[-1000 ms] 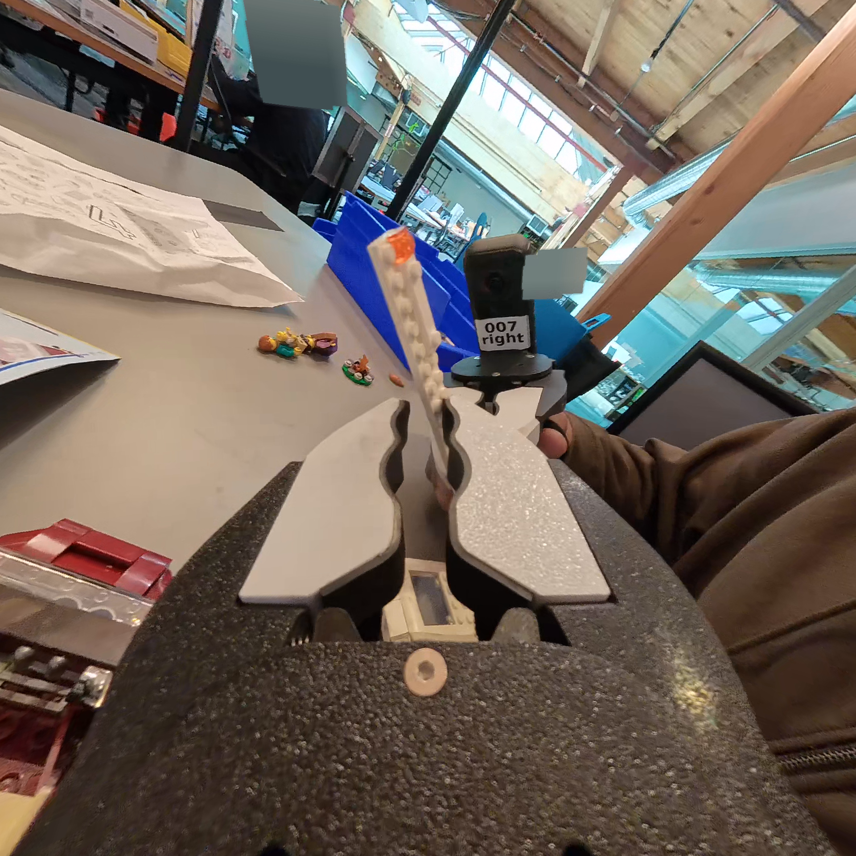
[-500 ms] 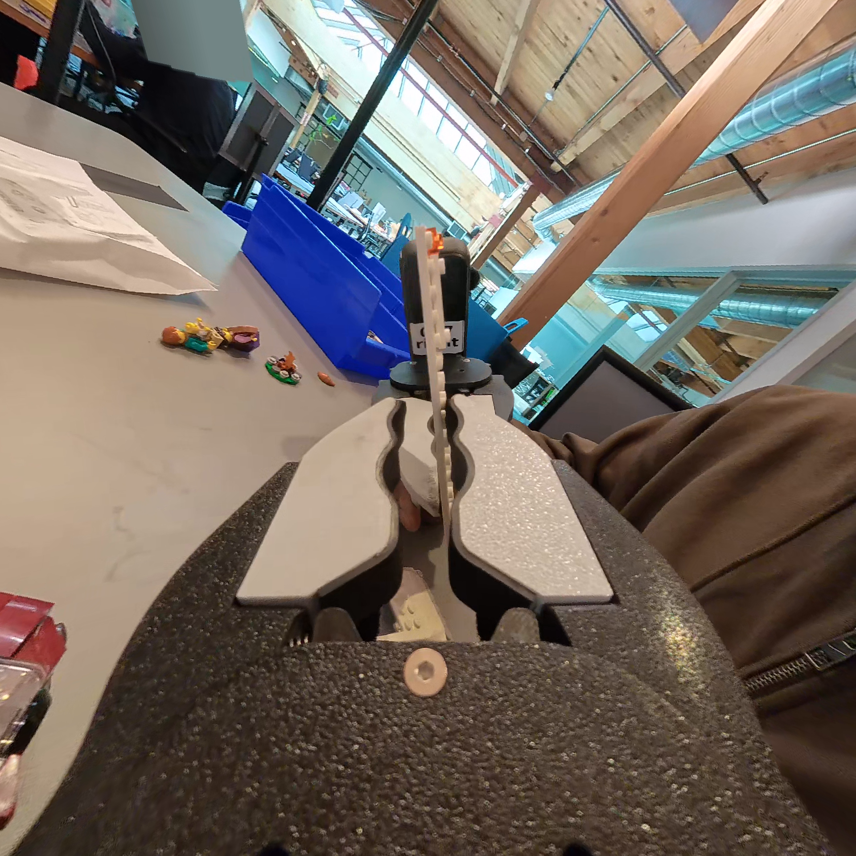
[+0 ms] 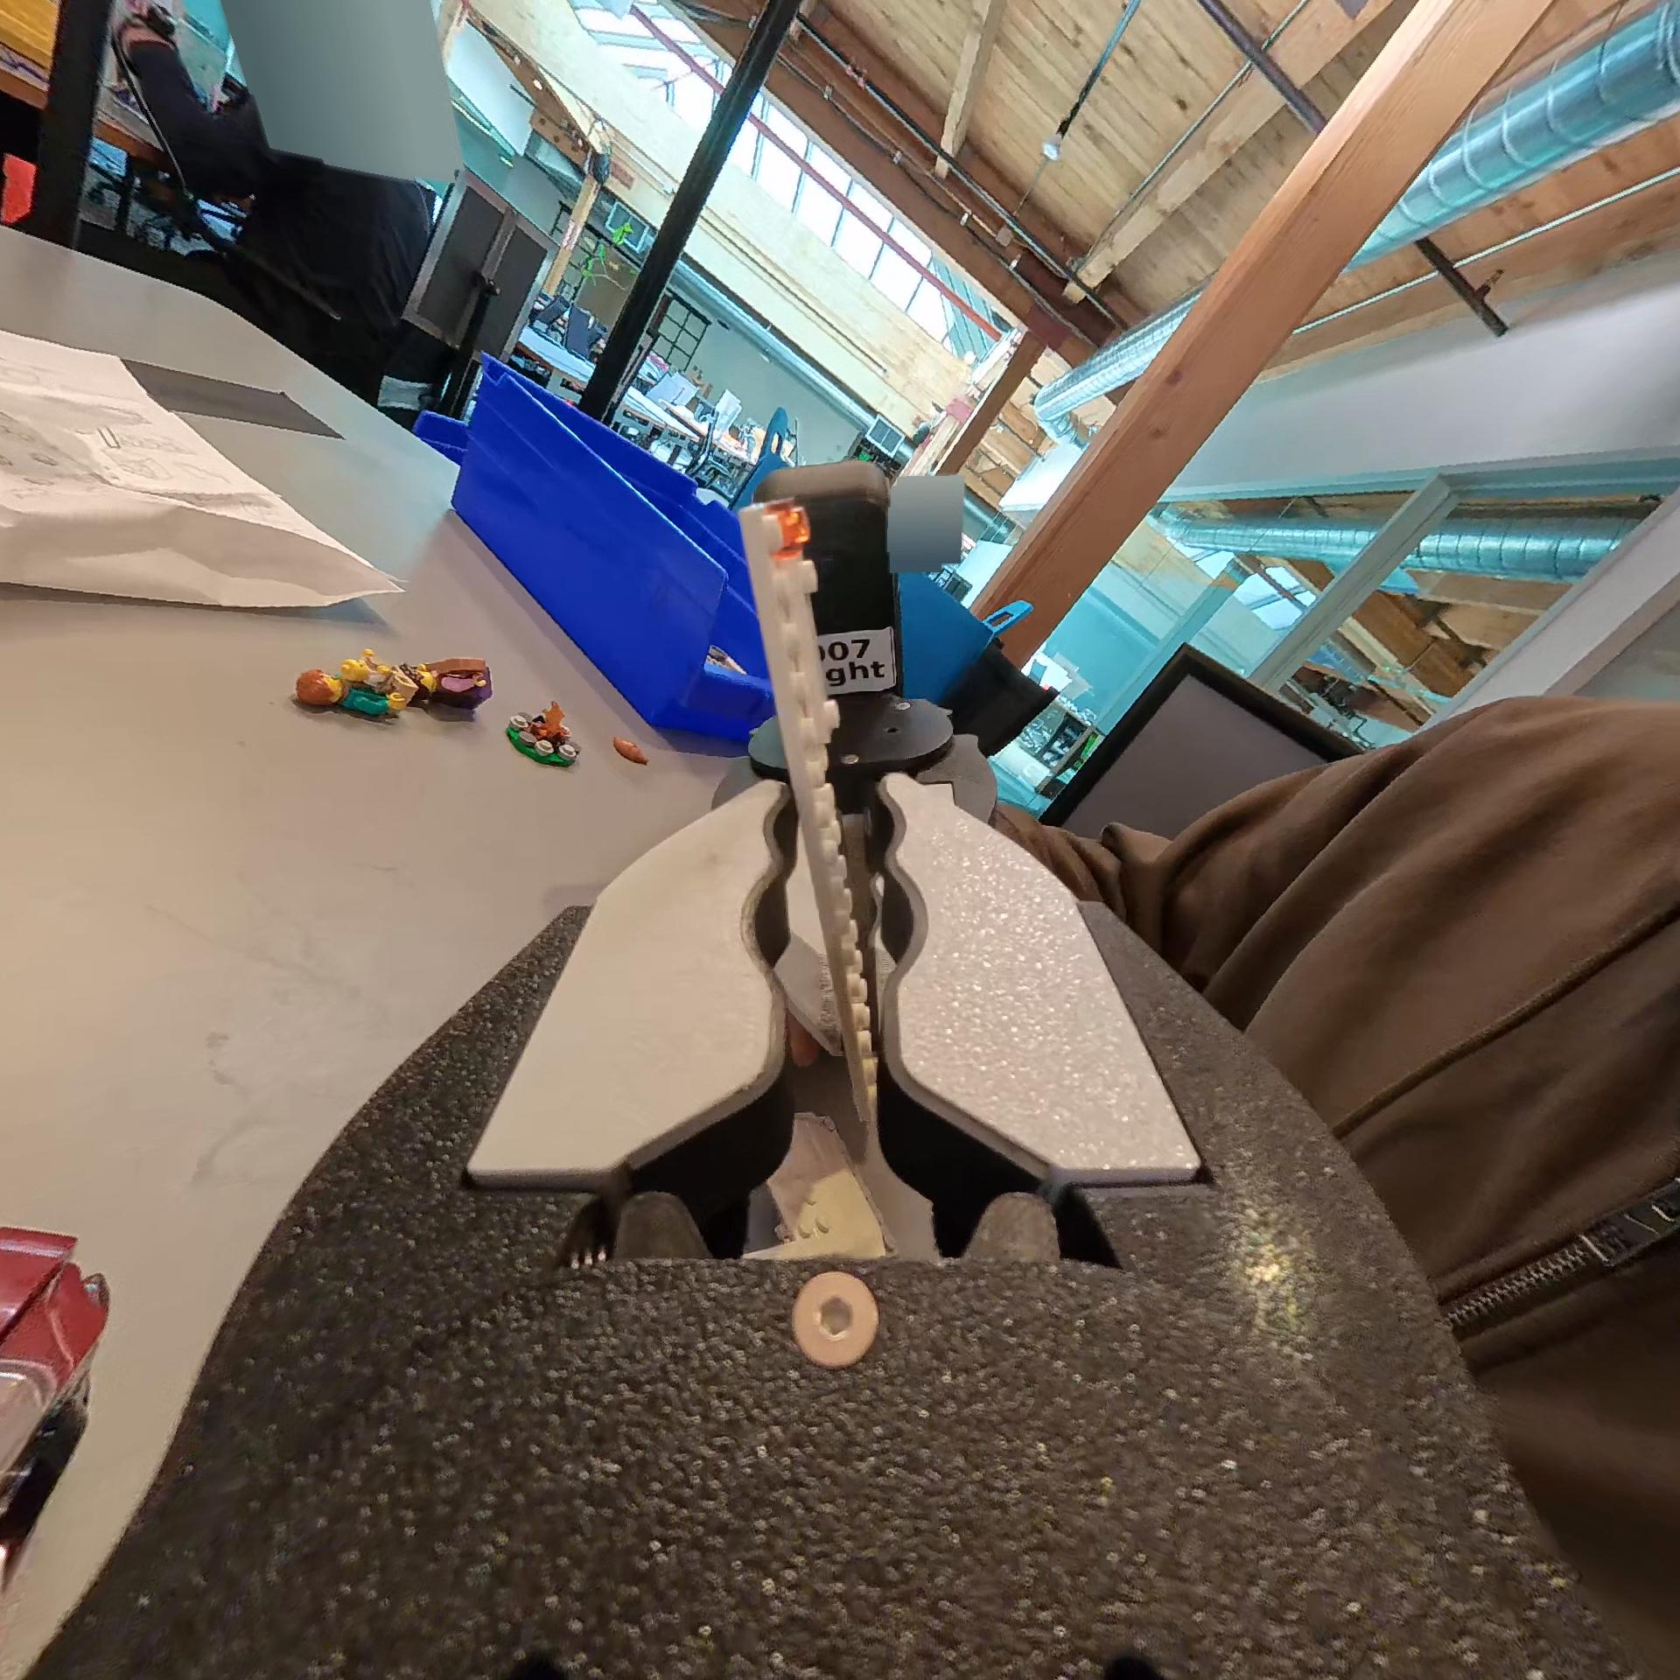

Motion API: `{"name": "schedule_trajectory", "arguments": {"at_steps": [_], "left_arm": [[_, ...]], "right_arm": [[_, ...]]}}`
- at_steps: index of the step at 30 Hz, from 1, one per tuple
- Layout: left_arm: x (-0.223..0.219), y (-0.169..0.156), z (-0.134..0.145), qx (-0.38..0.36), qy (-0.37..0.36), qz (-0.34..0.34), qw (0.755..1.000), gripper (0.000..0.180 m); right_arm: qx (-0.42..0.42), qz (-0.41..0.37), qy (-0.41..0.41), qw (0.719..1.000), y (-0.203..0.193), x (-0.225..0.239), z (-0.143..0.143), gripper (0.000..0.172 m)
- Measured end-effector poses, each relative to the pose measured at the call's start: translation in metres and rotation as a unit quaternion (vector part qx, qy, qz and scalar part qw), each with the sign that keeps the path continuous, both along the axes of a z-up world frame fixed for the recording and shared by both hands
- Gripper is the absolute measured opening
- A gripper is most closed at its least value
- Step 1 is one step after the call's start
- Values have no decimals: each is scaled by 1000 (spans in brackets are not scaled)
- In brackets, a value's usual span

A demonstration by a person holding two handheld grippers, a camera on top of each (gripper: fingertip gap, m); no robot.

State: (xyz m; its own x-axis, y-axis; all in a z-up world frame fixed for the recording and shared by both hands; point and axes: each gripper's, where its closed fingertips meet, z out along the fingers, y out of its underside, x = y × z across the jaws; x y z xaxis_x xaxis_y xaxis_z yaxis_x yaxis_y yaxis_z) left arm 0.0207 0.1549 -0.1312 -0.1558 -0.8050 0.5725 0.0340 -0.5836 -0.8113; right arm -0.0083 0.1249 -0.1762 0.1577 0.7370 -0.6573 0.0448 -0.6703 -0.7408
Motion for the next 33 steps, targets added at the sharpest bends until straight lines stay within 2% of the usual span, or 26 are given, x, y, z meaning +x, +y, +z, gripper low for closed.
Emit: {"name": "schedule_trajectory", "arguments": {"at_steps": [3,6,9,13,15,17,23,33], "left_arm": [[-1,2,-2,34,15,20,999,5],[-6,14,0,99,44,87,990,5],[-19,31,8,204,81,186,958,5],[-28,36,20,300,102,251,915,5],[-27,34,21,315,104,260,907,5],[-25,32,18,331,112,262,900,5],[-22,28,15,366,128,269,881,4],[-17,28,5,356,141,249,890,4]], "right_arm": [[6,-16,-18,1000,4,1,-4,5],[36,-61,-54,996,18,8,-9,8],[109,-140,-87,980,37,18,0,20],[224,-261,-85,935,56,31,46,23],[284,-286,-101,909,59,28,65,23],[320,-289,-109,896,57,18,76,23],[324,-273,-97,901,56,-3,83,14],[318,-267,-94,905,58,0,74,12]]}}
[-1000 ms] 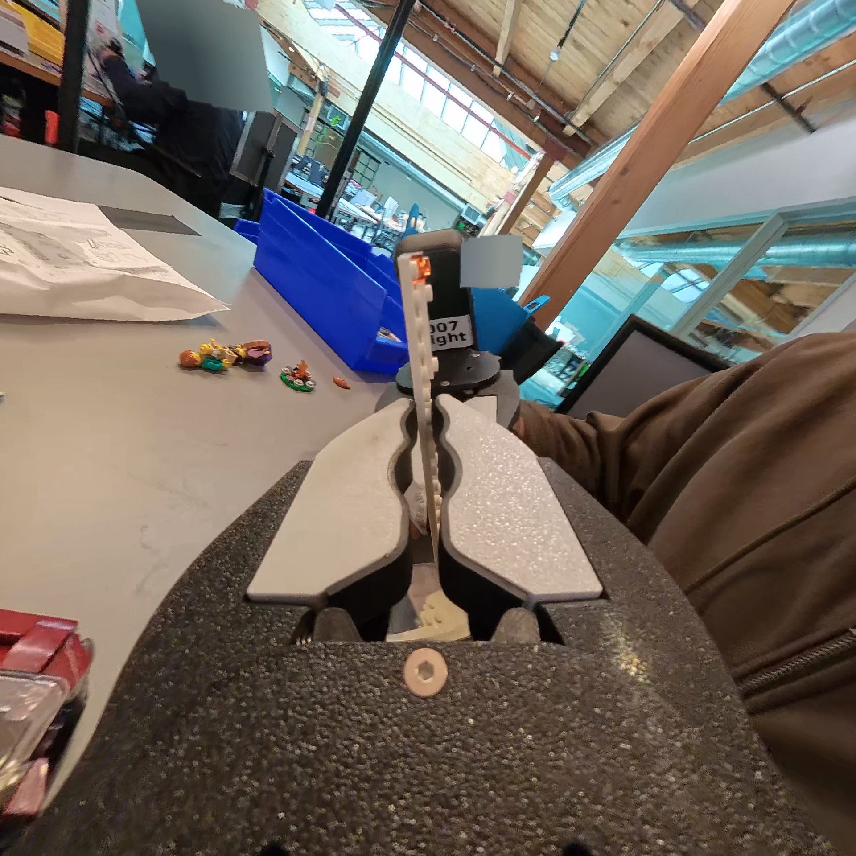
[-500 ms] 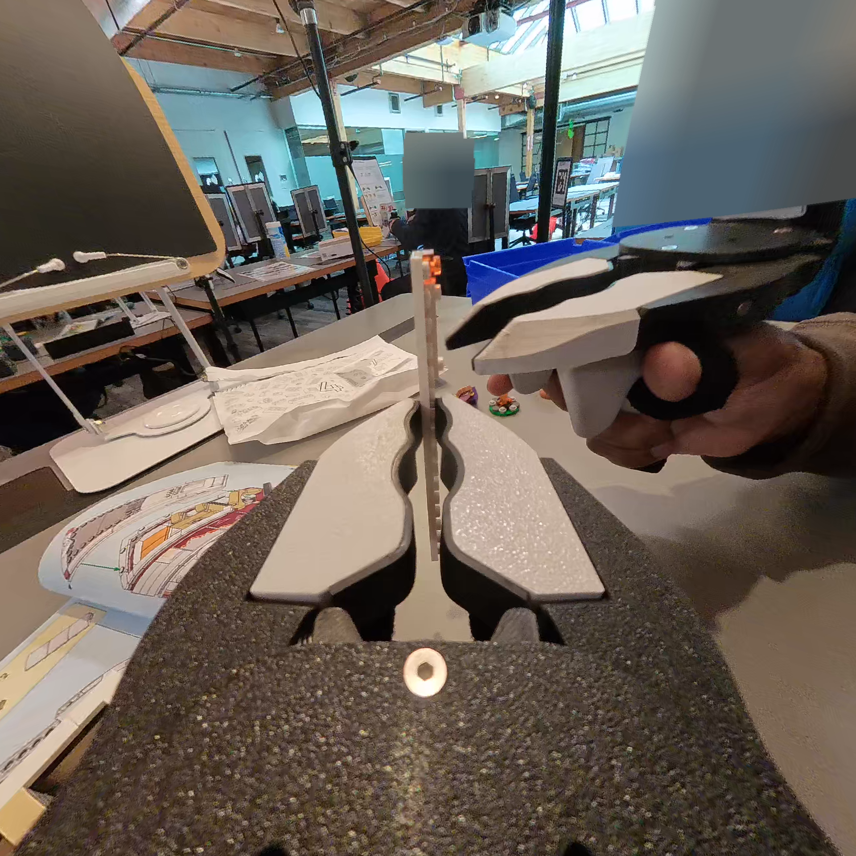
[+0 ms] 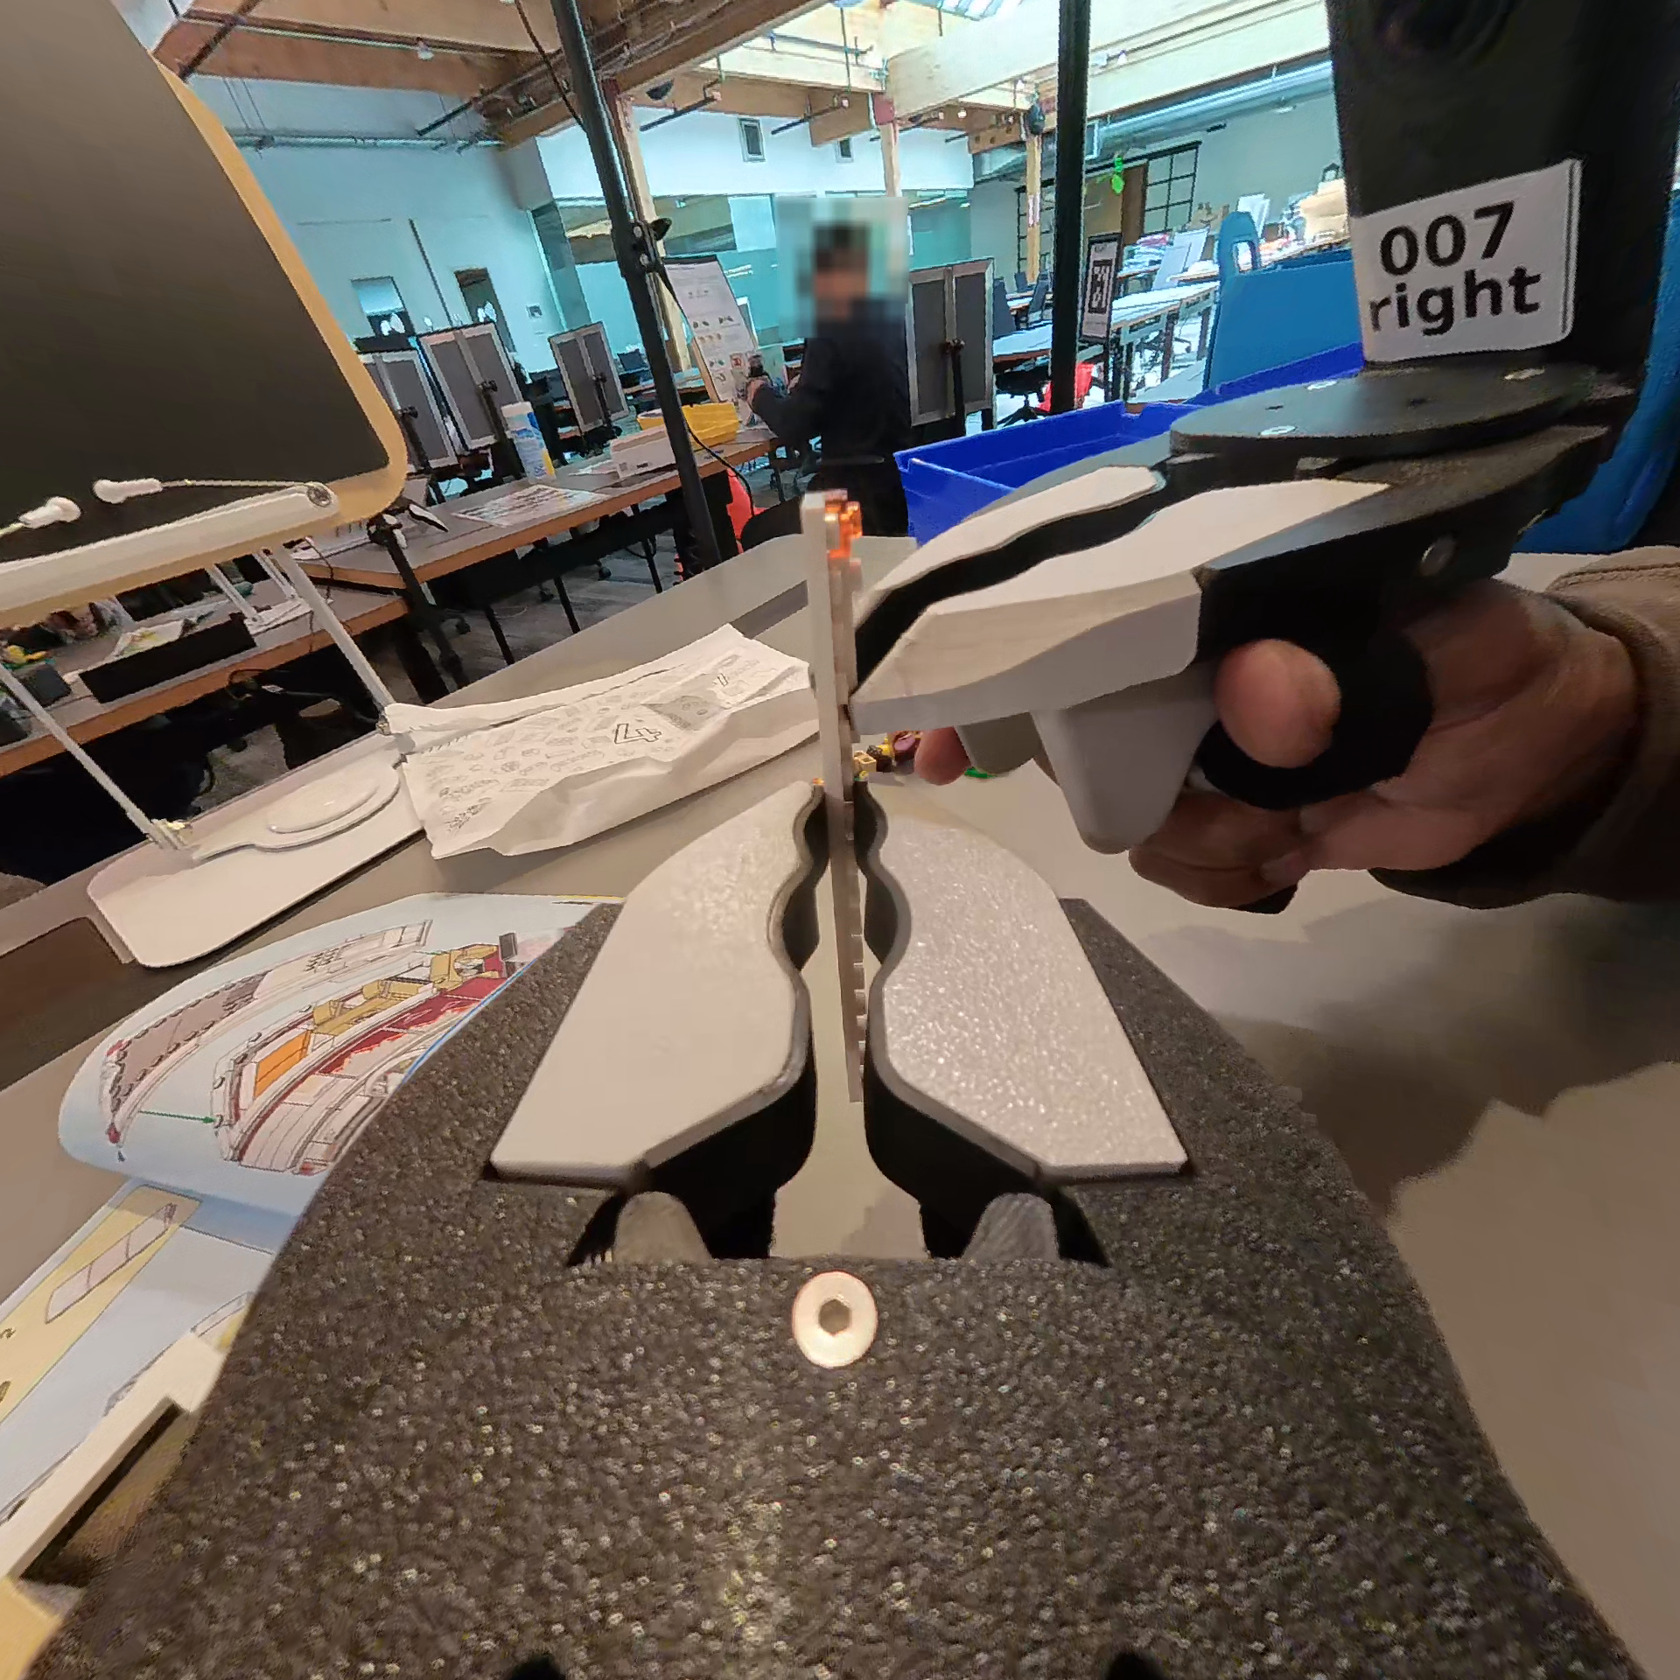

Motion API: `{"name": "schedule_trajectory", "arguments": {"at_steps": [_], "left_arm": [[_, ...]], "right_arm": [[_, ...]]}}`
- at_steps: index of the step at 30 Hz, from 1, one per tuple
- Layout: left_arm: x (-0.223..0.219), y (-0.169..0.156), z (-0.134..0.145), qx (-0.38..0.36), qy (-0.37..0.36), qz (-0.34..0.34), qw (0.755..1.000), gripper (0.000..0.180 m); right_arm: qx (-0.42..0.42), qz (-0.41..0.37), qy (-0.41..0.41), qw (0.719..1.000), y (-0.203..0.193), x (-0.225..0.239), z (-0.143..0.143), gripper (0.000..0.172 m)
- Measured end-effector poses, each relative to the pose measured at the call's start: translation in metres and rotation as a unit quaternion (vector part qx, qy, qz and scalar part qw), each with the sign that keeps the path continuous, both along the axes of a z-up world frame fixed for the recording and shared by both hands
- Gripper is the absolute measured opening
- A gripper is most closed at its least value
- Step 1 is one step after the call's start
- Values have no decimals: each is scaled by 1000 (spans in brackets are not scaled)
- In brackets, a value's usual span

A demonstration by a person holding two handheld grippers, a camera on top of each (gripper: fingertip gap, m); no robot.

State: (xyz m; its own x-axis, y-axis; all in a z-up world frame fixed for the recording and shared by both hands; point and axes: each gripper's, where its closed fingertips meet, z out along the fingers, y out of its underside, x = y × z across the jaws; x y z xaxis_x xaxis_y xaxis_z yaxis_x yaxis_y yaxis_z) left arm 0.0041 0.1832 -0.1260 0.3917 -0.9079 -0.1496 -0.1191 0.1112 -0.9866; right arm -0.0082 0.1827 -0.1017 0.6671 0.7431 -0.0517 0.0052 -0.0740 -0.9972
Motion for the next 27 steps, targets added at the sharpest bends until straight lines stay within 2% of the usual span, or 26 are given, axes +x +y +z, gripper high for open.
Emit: {"name": "schedule_trajectory", "arguments": {"at_steps": [4,9,14,16,17,19,22,25,27], "left_arm": [[2,0,-5,-10,10,-5,1000,5],[2,0,-7,34,39,10,999,5],[2,0,-9,30,55,6,998,4],[3,2,-12,18,57,5,998,5],[-1,8,-12,8,52,23,998,4],[-12,23,-9,-32,29,39,998,4],[-13,23,-7,-52,23,30,998,4],[-4,14,-15,-40,49,16,998,4],[-3,12,-18,-12,68,21,997,4]], "right_arm": [[6,7,-7,1000,0,1,-4,9],[15,13,-29,999,-2,3,-6,8],[-14,42,-13,999,-5,7,-10,7],[-23,48,-7,999,-5,8,-13,6],[-25,42,2,999,-3,12,-12,0],[-31,38,14,999,-1,22,-11,0],[-38,30,18,999,4,29,-14,0],[-41,23,26,999,5,27,-16,0],[-30,24,42,998,4,27,-10,7]]}}
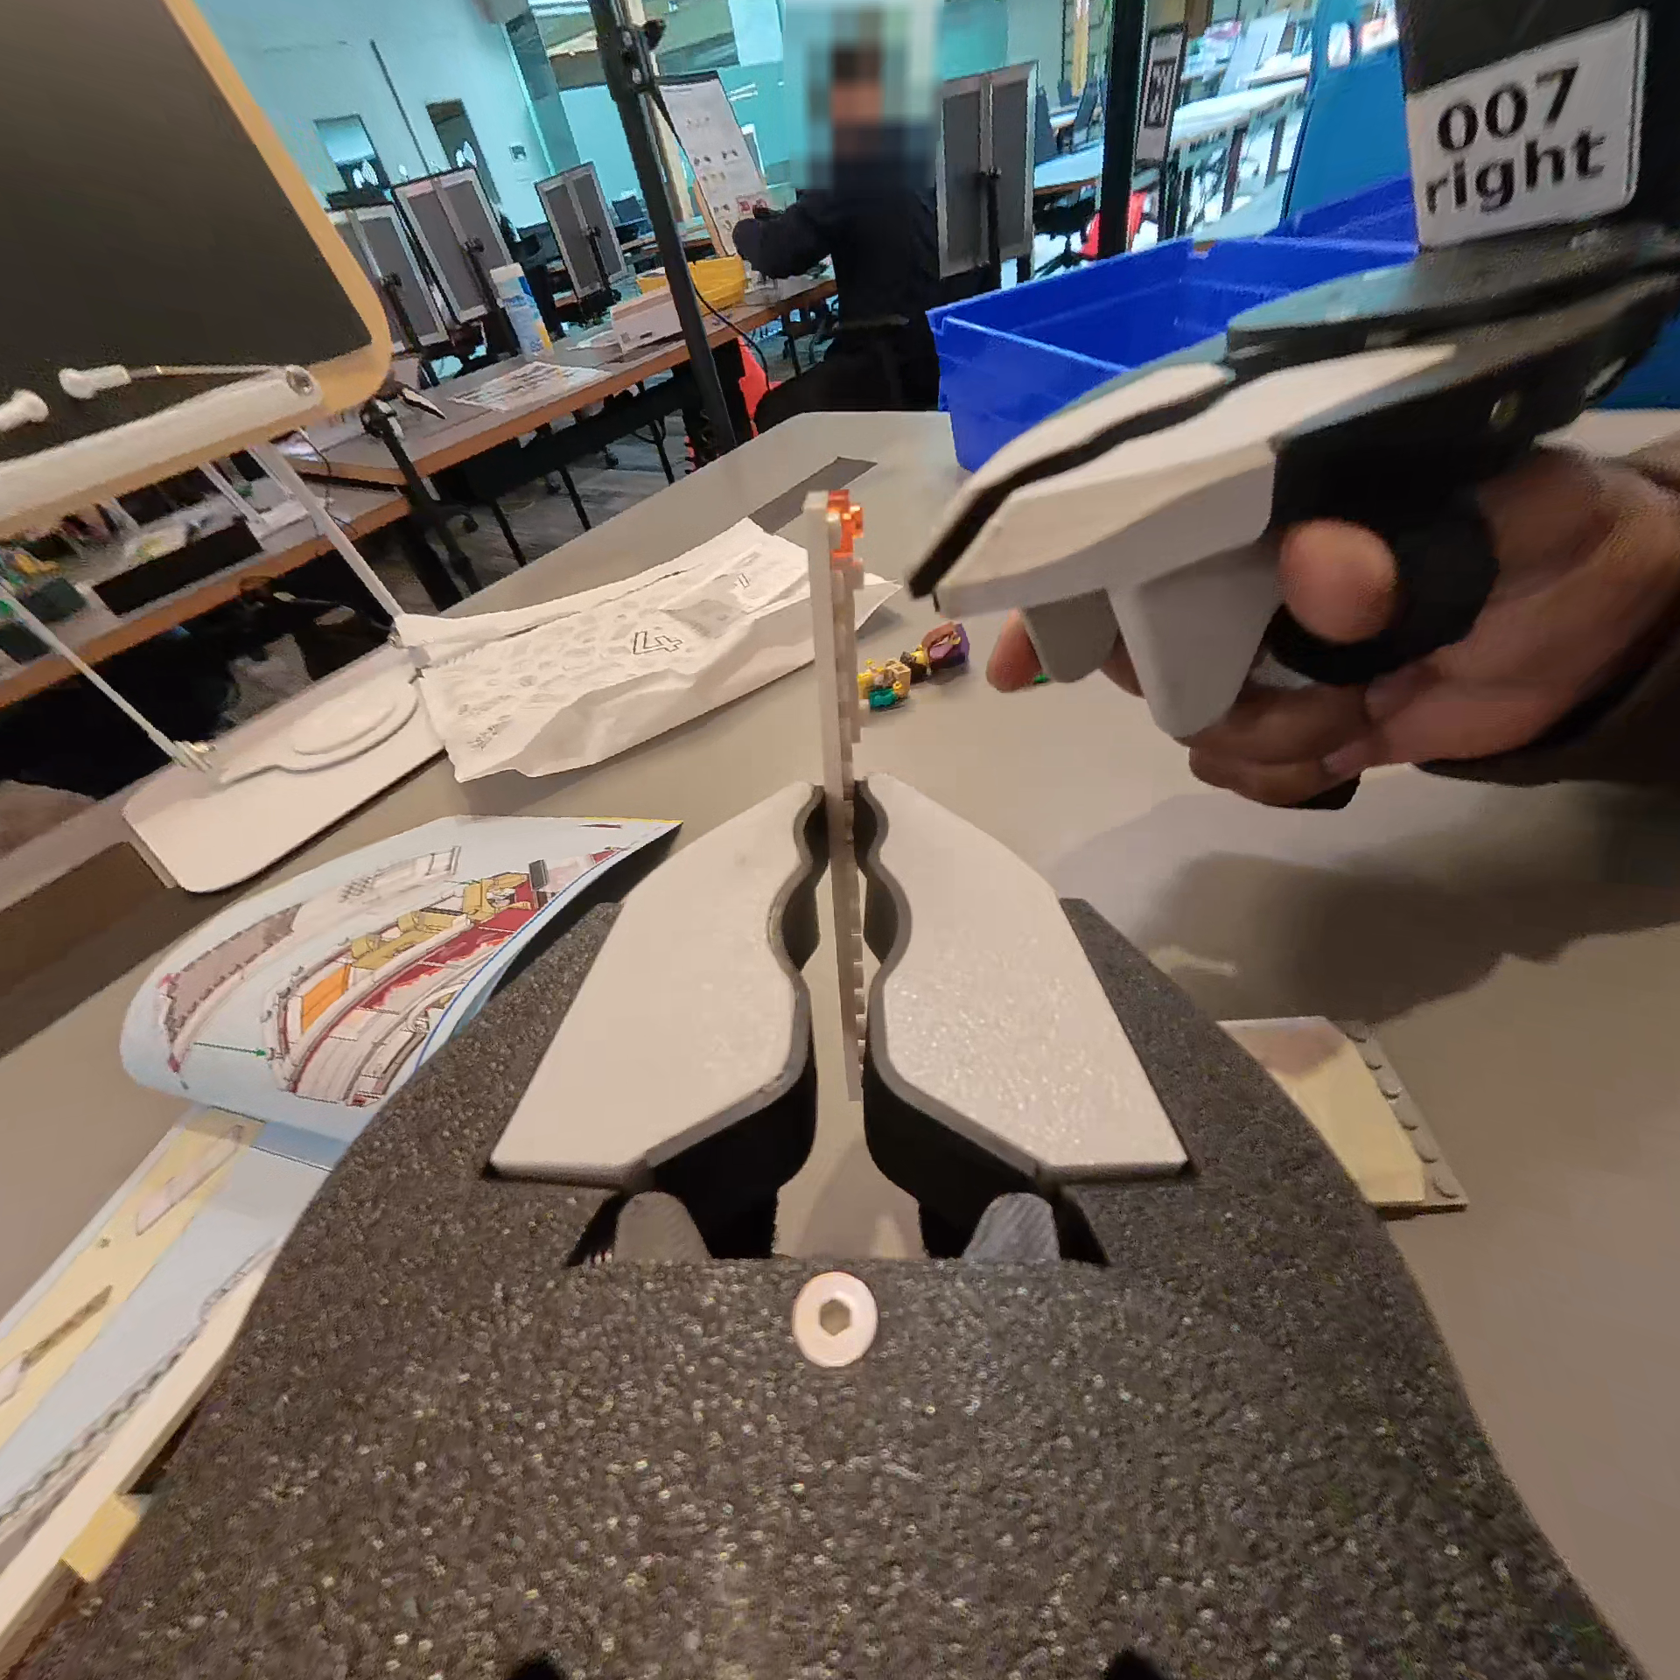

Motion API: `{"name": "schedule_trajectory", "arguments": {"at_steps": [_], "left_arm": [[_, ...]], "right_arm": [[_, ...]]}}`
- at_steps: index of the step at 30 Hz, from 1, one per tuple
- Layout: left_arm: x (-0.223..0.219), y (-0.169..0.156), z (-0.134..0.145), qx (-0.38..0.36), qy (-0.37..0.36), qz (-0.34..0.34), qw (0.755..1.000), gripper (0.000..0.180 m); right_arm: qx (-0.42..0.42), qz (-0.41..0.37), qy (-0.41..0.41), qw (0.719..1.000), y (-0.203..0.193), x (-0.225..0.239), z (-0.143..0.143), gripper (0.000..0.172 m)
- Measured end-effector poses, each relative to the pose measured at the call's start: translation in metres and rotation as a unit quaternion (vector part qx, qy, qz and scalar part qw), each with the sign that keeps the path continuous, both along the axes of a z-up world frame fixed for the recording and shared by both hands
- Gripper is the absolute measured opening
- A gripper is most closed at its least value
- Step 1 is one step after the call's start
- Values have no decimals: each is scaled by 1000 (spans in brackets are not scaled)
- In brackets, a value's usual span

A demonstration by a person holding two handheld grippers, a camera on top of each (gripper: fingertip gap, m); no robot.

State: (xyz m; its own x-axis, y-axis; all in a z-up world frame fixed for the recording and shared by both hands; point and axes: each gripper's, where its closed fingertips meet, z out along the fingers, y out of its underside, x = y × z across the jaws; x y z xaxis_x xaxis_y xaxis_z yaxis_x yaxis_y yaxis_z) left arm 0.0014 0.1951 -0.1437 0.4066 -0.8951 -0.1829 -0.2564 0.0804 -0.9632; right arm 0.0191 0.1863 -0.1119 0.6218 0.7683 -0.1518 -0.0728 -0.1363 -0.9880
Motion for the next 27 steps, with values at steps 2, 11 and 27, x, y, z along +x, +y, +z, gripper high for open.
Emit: {"name": "schedule_trajectory", "arguments": {"at_steps": [2,11,27], "left_arm": [[1,-2,0,25,14,4,1000,4],[6,-8,-5,95,58,14,994,5],[9,-18,-1,143,63,-20,988,5]], "right_arm": [[1,8,20,1000,-2,0,6,12],[25,25,23,999,-12,-5,14,15],[50,48,-3,998,-19,-6,15,8]]}}
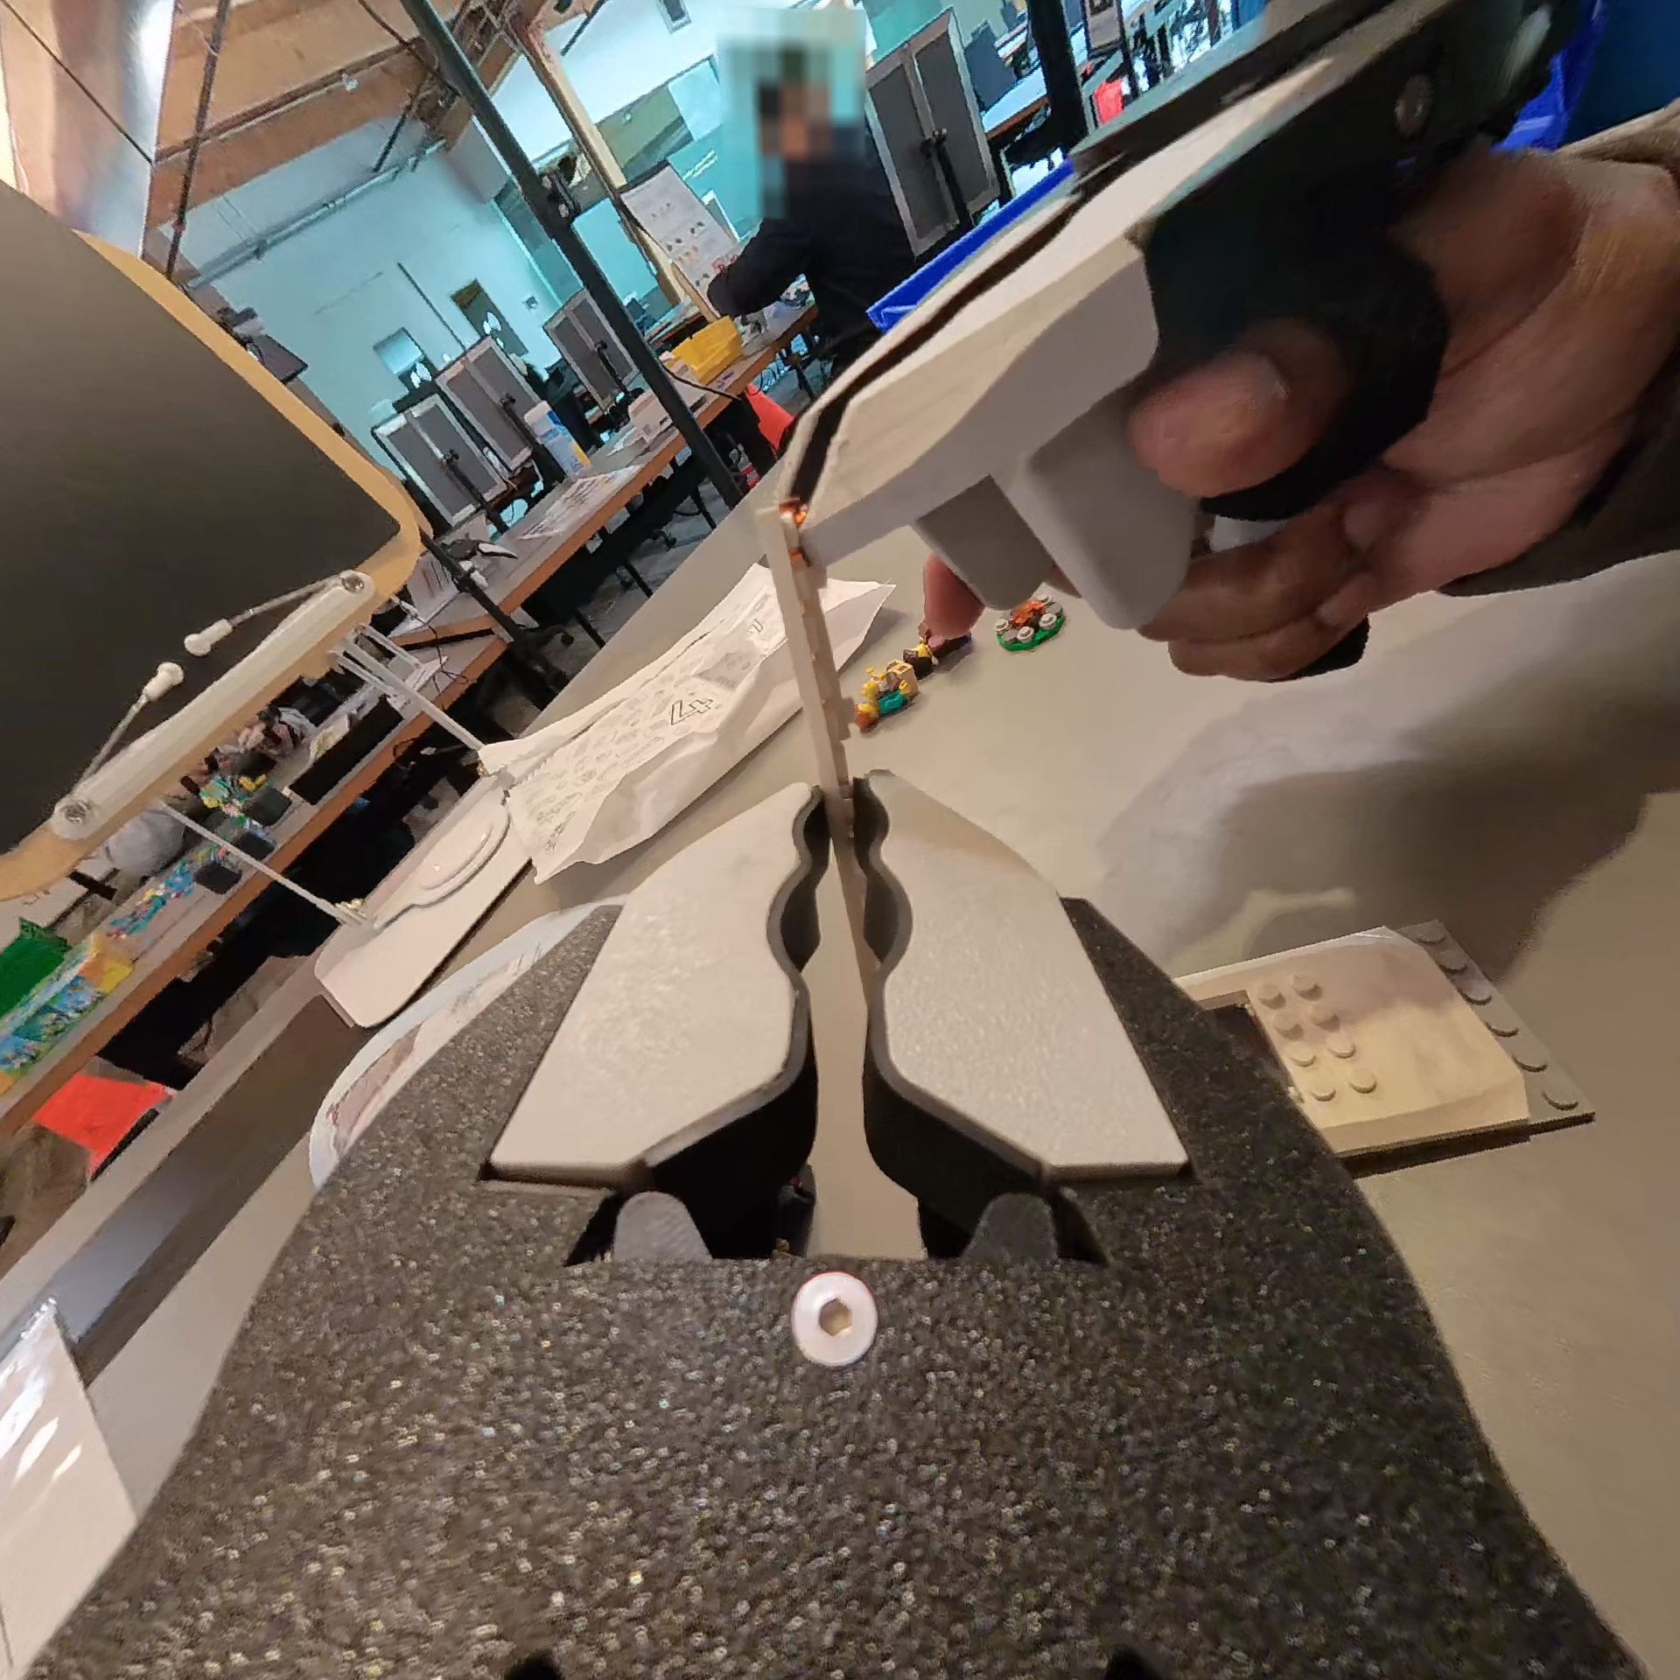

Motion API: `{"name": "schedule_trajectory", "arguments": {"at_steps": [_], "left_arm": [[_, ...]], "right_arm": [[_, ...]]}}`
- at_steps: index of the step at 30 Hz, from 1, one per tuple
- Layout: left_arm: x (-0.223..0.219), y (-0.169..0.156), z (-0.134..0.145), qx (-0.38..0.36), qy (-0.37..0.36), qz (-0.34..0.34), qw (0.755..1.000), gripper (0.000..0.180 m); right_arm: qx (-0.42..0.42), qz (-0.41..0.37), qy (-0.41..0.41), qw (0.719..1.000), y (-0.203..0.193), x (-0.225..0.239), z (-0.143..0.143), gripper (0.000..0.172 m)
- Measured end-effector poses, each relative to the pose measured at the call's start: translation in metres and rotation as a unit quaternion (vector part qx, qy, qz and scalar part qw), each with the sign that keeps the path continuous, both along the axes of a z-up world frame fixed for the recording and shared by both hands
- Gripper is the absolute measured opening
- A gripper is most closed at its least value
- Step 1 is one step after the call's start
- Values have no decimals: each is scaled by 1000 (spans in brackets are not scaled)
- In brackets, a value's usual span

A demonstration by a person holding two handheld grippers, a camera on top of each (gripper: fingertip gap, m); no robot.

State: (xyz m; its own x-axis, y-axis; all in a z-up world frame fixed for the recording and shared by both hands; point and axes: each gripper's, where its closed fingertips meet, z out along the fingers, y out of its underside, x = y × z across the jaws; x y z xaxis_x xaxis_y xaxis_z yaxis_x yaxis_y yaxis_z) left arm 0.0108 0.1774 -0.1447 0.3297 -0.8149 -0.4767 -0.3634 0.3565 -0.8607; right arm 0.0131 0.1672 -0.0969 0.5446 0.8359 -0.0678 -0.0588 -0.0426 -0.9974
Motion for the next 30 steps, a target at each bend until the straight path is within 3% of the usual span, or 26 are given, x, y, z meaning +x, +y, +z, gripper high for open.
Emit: {"name": "schedule_trajectory", "arguments": {"at_steps": [8,15,21,26,30], "left_arm": [[1,-1,-2,-82,-23,-21,996,4],[5,-11,-2,-182,-47,-82,979,5],[4,-3,-6,-224,-66,-58,970,5],[6,-4,-7,-218,-63,-46,973,5],[8,-7,-9,-194,-50,-42,979,5]], "right_arm": [[64,-51,-57,995,1,2,-1,7],[40,-19,-30,999,1,9,-3,0],[2,-22,-27,999,5,9,-12,0],[-31,-33,-31,999,7,1,-23,18],[-46,-35,-23,998,8,-1,-25,17]]}}
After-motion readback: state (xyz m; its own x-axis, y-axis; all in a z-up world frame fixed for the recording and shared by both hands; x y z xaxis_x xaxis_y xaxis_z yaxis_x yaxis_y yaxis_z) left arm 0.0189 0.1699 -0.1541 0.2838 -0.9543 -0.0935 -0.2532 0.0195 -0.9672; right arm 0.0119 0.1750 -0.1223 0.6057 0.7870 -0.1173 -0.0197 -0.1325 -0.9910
